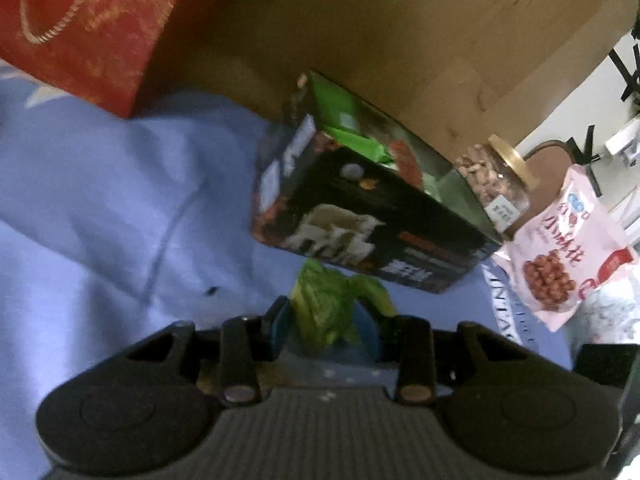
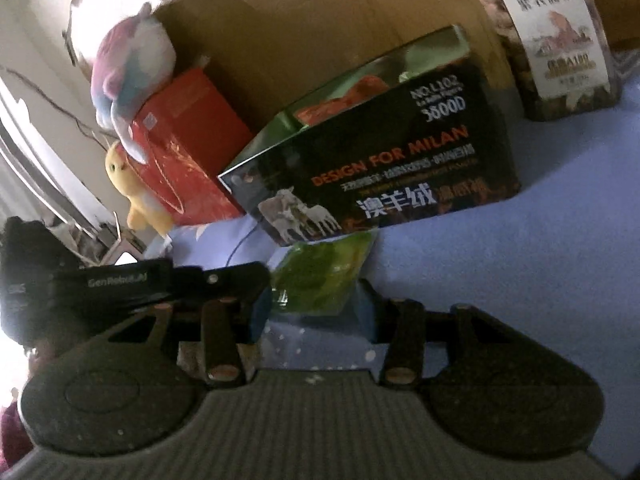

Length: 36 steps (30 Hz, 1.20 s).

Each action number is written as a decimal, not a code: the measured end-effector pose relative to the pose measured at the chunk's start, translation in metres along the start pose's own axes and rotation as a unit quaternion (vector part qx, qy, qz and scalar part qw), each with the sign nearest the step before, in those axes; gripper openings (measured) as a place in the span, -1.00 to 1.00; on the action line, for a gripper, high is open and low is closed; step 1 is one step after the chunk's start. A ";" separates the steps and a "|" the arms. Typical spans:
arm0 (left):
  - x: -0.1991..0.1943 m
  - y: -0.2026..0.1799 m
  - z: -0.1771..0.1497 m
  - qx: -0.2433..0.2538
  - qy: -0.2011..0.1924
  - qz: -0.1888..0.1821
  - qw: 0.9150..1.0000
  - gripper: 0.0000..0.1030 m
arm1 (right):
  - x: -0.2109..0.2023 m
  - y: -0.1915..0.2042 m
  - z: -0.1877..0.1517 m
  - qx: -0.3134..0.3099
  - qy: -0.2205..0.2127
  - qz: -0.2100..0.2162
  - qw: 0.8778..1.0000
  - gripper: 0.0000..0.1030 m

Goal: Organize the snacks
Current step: 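Grasp the leafy green packet beside the tin box with the left gripper, then carry the leafy green packet behind the black tin box and release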

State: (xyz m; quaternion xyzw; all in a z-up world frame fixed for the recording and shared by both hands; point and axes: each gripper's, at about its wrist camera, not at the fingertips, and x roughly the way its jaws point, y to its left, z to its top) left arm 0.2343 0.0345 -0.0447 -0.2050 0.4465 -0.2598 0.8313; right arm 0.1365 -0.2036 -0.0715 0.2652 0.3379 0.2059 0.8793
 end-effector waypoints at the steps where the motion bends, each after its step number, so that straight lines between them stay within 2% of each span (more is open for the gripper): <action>1: 0.002 0.001 -0.002 -0.011 0.006 -0.018 1.000 -0.33 | -0.001 -0.003 0.000 0.009 0.000 0.005 1.000 -0.12; 2: 0.003 0.001 -0.006 -0.024 0.009 -0.036 0.999 -0.41 | -0.003 -0.006 0.000 0.015 0.001 0.009 1.000 -0.17; 3: 0.004 0.001 -0.009 -0.026 0.004 -0.037 0.999 -0.45 | -0.004 -0.008 0.000 0.021 0.000 0.010 1.000 -0.21; 4: 0.005 -0.001 -0.012 -0.022 -0.002 -0.036 0.999 -0.45 | -0.005 -0.010 0.000 0.028 0.000 0.009 1.000 -0.28; 8: 0.005 0.000 -0.013 -0.038 -0.020 -0.036 0.998 -0.36 | -0.008 -0.015 0.000 0.046 0.000 0.014 0.999 -0.32; 12: 0.011 -0.006 -0.010 -0.032 -0.023 -0.020 0.999 -0.44 | -0.013 -0.017 -0.001 0.053 -0.011 0.018 0.998 -0.39; 13: 0.014 -0.009 -0.012 -0.028 -0.023 -0.017 0.999 -0.50 | -0.013 -0.018 -0.001 0.055 -0.013 0.017 0.998 -0.47; 14: 0.016 -0.011 -0.014 -0.025 -0.021 -0.018 0.999 -0.65 | -0.014 -0.018 -0.001 0.059 -0.015 0.014 0.998 -0.60; 15: 0.019 -0.012 -0.016 -0.023 -0.021 -0.016 0.999 -0.79 | -0.014 -0.018 0.000 0.062 -0.018 0.009 0.998 -0.64; 18: 0.020 -0.012 -0.020 -0.018 -0.028 -0.011 0.999 -0.87 | -0.015 -0.024 0.001 0.081 -0.024 0.007 0.996 -0.63; 20: 0.020 -0.008 -0.019 -0.026 -0.026 -0.015 0.999 -0.87 | -0.015 -0.033 0.002 0.106 -0.020 0.013 0.994 -0.54; 23: 0.019 -0.003 -0.017 -0.037 -0.023 -0.019 0.999 -0.90 | -0.018 -0.048 0.004 0.151 -0.021 0.042 0.987 -0.55; 26: 0.017 -0.003 -0.018 -0.040 -0.020 -0.026 0.999 -0.90 | -0.020 -0.056 0.003 0.177 -0.026 0.058 0.982 -0.55; 32: 0.020 0.010 -0.016 -0.103 0.007 -0.092 0.990 -0.78 | -0.027 -0.065 0.002 0.201 -0.032 0.072 0.976 -0.50; 36: 0.020 0.013 -0.014 -0.132 0.012 -0.120 0.984 -0.48 | -0.036 -0.068 0.001 0.209 -0.039 0.075 0.974 -0.37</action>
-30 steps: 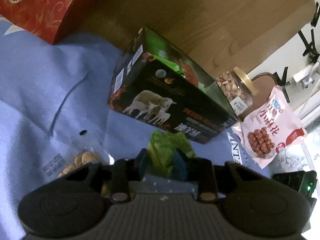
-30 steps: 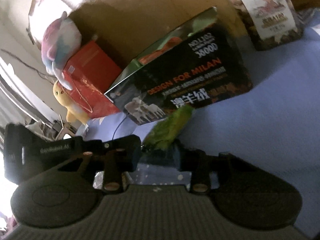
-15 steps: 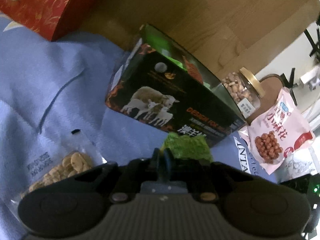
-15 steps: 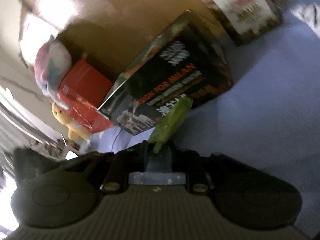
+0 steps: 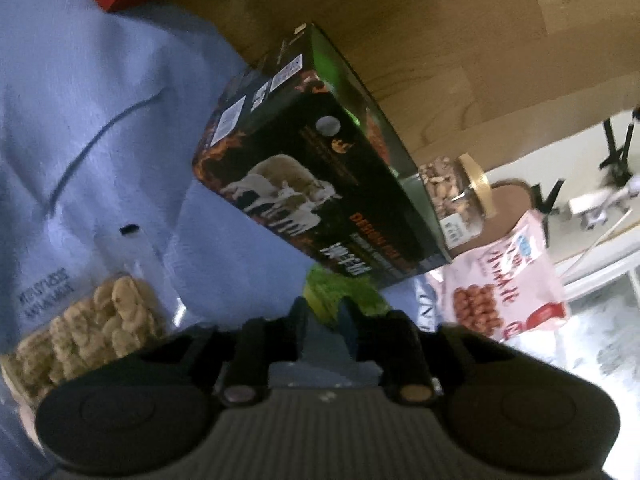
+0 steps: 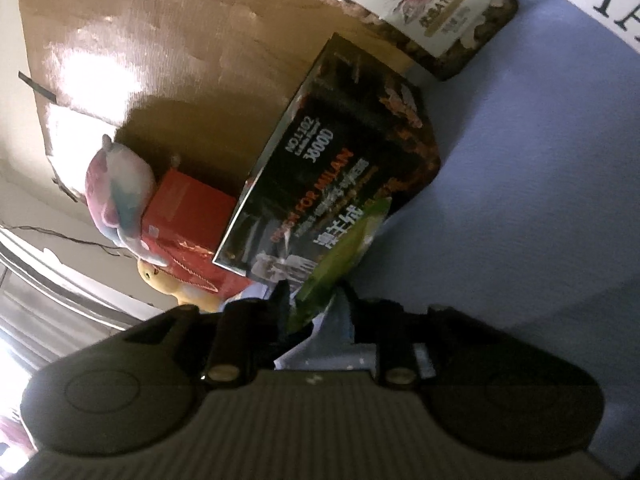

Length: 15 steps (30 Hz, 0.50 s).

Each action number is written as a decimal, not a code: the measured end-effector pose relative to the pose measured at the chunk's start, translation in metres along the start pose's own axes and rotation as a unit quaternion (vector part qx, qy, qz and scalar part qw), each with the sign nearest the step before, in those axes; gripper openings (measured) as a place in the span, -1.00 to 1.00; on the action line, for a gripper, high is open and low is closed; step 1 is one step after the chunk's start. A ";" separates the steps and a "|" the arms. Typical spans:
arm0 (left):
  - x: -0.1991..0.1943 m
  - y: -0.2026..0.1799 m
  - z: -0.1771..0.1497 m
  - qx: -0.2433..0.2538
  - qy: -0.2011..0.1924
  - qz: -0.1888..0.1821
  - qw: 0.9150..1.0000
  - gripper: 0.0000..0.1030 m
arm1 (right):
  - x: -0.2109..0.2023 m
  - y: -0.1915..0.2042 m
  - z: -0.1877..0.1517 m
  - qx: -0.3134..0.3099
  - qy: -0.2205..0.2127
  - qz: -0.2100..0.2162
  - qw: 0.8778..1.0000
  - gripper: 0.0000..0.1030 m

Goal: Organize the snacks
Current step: 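Carry the leafy green packet behind the black tin box and release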

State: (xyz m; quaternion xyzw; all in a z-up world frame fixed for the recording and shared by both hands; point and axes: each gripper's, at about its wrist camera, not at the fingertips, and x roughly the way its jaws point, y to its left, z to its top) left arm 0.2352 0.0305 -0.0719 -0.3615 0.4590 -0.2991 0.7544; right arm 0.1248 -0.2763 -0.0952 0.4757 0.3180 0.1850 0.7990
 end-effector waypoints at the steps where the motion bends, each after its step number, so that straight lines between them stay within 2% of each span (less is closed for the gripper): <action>1: 0.000 0.000 0.001 -0.005 0.000 -0.008 1.000 -0.42 | -0.002 -0.001 0.000 0.005 -0.007 0.003 1.000 -0.31; 2: 0.000 -0.001 0.000 -0.008 0.000 -0.012 1.000 -0.36 | -0.003 -0.002 0.001 0.010 -0.010 0.003 1.000 -0.31; 7: 0.010 -0.008 -0.001 -0.005 0.009 -0.008 1.000 -0.35 | -0.008 -0.006 0.001 0.025 -0.013 0.008 1.000 -0.31; 12: 0.024 -0.015 -0.003 0.001 0.021 0.001 1.000 -0.30 | -0.016 -0.010 0.000 0.045 -0.030 -0.005 0.999 -0.35; 13: 0.026 -0.016 -0.004 0.003 0.023 0.002 1.000 -0.30 | -0.018 -0.010 -0.001 0.050 -0.038 -0.014 0.998 -0.46; 14: 0.026 -0.016 -0.005 0.007 0.023 0.004 1.000 -0.30 | -0.019 -0.009 -0.001 0.053 -0.044 -0.029 0.997 -0.69; 15: 0.025 -0.017 -0.006 0.009 0.022 0.004 1.000 -0.30 | -0.019 -0.011 -0.001 0.055 -0.046 -0.046 0.996 -0.74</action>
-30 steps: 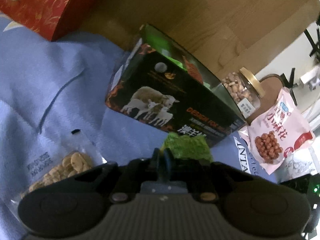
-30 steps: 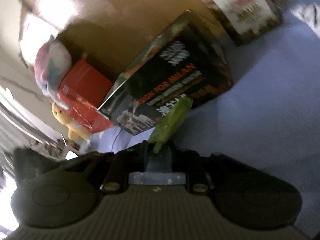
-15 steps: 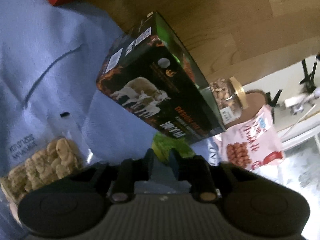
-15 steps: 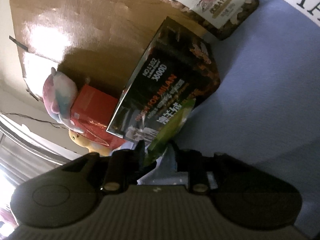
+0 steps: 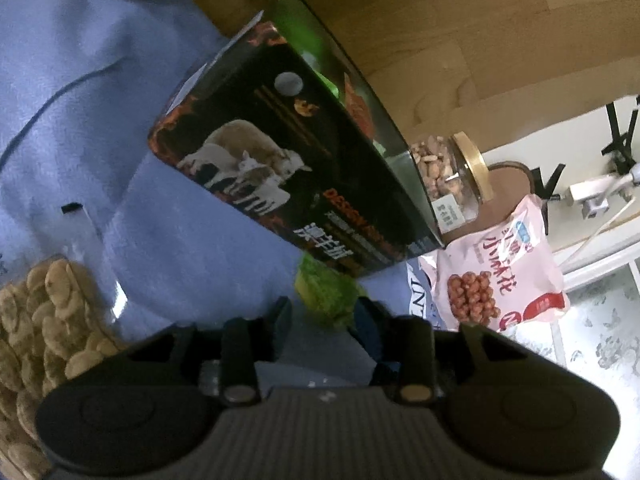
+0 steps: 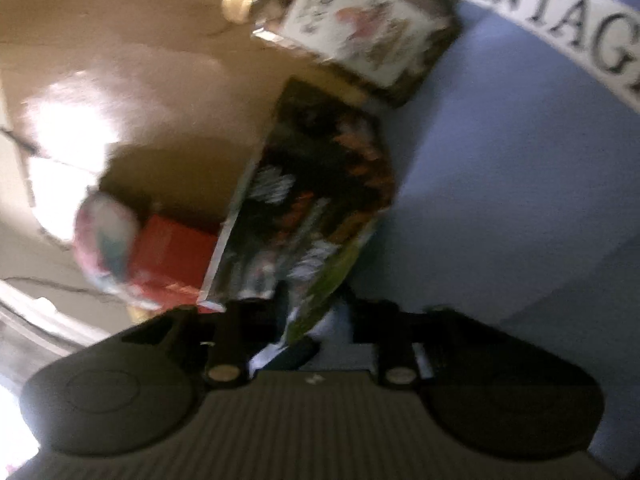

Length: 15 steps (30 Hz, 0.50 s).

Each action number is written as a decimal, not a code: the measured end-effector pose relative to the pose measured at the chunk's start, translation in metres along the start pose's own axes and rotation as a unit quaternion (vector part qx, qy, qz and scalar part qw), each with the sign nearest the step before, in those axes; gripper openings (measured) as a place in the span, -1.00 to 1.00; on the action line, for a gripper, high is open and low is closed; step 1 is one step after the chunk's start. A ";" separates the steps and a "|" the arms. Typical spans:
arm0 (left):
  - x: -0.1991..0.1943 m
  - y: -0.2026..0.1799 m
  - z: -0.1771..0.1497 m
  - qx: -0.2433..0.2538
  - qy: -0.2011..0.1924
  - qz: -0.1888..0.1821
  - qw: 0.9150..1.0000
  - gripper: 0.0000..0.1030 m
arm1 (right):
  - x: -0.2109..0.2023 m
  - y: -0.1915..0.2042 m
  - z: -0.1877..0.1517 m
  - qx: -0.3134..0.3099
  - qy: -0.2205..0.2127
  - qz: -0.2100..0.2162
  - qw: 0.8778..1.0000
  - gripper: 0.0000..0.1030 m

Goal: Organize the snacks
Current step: 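Carry the leafy green packet behind the black tin box and release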

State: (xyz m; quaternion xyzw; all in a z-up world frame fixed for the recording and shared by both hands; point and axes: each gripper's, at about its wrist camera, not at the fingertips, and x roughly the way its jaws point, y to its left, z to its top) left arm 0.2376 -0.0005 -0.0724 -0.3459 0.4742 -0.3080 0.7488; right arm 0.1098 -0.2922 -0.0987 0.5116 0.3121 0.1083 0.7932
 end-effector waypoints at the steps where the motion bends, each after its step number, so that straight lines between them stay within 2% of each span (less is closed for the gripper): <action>1: -0.001 0.001 -0.001 -0.002 -0.001 -0.001 1.000 -0.30 | 0.000 -0.002 0.001 0.002 0.002 -0.001 1.000 -0.74; 5: -0.004 0.004 0.000 -0.016 -0.003 -0.010 1.000 -0.22 | -0.001 0.000 0.000 0.002 0.008 0.000 1.000 -0.75; 8: -0.013 0.004 -0.003 -0.023 -0.015 -0.024 0.999 -0.15 | -0.002 0.006 -0.001 0.005 0.025 0.050 0.998 -0.78; 13: -0.050 -0.001 -0.008 -0.021 -0.057 -0.071 0.996 -0.22 | -0.006 0.017 -0.002 -0.002 0.050 0.130 0.990 -0.79; 15: -0.061 -0.010 -0.006 -0.011 -0.066 -0.082 0.994 -0.22 | -0.010 0.028 -0.002 -0.016 0.048 0.154 0.987 -0.79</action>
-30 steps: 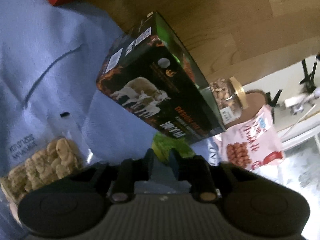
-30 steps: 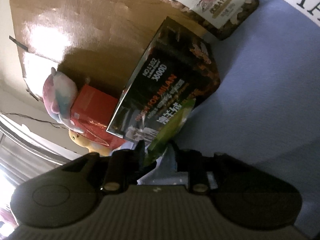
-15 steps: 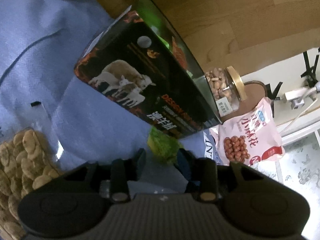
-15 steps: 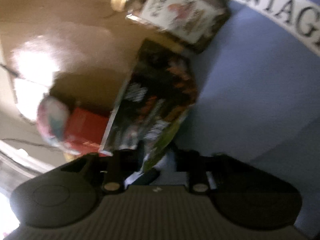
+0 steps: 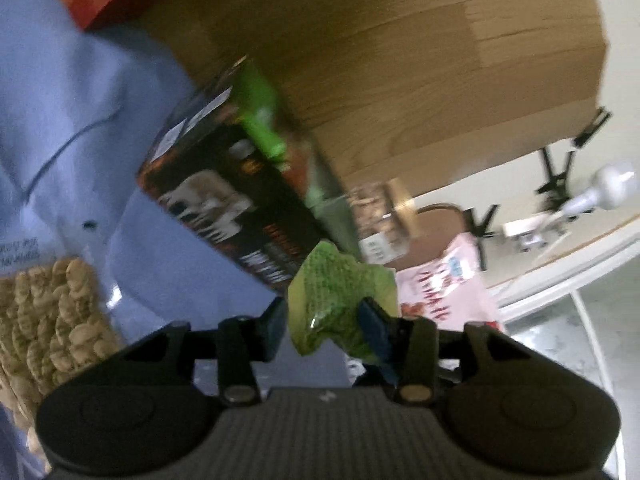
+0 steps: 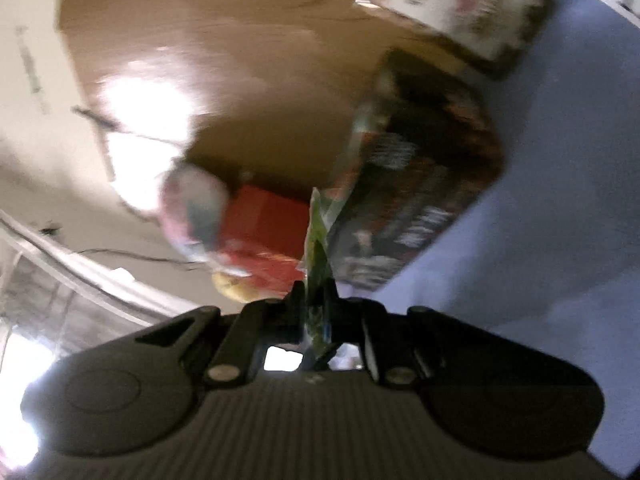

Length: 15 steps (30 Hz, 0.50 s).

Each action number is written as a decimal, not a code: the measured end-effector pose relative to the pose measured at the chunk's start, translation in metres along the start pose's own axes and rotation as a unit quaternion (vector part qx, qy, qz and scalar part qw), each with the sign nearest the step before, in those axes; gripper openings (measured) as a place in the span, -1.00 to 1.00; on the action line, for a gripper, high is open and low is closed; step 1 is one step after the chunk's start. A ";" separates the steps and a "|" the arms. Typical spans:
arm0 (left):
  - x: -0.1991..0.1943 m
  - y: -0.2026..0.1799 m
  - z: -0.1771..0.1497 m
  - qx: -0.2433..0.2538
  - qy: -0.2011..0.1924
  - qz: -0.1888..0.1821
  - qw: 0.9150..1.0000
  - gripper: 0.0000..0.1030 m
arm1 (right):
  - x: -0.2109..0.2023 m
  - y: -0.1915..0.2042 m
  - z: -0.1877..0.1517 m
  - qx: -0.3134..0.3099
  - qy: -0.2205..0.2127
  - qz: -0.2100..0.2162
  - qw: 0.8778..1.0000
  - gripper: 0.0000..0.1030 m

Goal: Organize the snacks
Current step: 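Carry the leafy green packet behind the black tin box and release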

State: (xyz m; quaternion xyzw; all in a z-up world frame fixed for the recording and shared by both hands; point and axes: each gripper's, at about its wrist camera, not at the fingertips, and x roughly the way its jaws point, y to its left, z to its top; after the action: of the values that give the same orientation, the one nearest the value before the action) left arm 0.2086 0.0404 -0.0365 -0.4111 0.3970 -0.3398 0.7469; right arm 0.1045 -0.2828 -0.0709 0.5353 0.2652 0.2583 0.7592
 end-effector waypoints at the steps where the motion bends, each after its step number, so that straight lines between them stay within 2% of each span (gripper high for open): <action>1: 0.000 -0.007 0.003 0.012 -0.002 0.002 1.000 -0.22 | 0.001 0.009 0.000 -0.016 -0.006 0.002 1.000 -0.79; 5: 0.019 -0.044 0.030 0.079 -0.011 0.050 0.996 -0.25 | 0.003 0.037 0.014 -0.087 -0.039 -0.025 0.995 -0.76; 7: 0.039 -0.056 0.044 0.113 -0.026 0.085 0.990 -0.26 | 0.017 0.048 0.028 -0.140 -0.053 -0.067 0.986 -0.69; 8: 0.052 -0.059 0.050 0.128 -0.030 0.104 0.986 -0.26 | 0.026 0.057 0.032 -0.196 -0.060 -0.115 0.972 -0.39; 9: 0.063 -0.060 0.054 0.137 -0.032 0.128 0.982 -0.26 | 0.036 0.063 0.033 -0.247 -0.067 -0.175 0.951 -0.27; 10: 0.071 -0.058 0.056 0.140 -0.030 0.145 0.979 -0.26 | 0.039 0.068 0.029 -0.297 -0.088 -0.212 0.927 -0.07; 11: 0.075 -0.056 0.055 0.138 -0.027 0.151 0.979 -0.27 | 0.041 0.072 0.023 -0.334 -0.099 -0.241 0.906 0.07; 12: 0.075 -0.054 0.052 0.138 -0.026 0.145 0.979 -0.30 | 0.039 0.074 0.017 -0.365 -0.109 -0.253 0.889 0.07; 14: 0.068 -0.057 0.043 0.153 -0.035 0.134 0.978 -0.30 | 0.028 0.073 0.006 -0.395 -0.131 -0.259 0.872 0.08; 15: 0.061 -0.059 0.038 0.157 -0.040 0.131 0.978 -0.30 | 0.024 0.071 0.003 -0.396 -0.134 -0.261 0.870 0.08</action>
State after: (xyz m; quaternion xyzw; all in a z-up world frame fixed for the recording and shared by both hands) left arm 0.2592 -0.0230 0.0097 -0.2463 0.3587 -0.2807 0.8555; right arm 0.1161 -0.2474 -0.0053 0.1307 0.1665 0.0605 0.9755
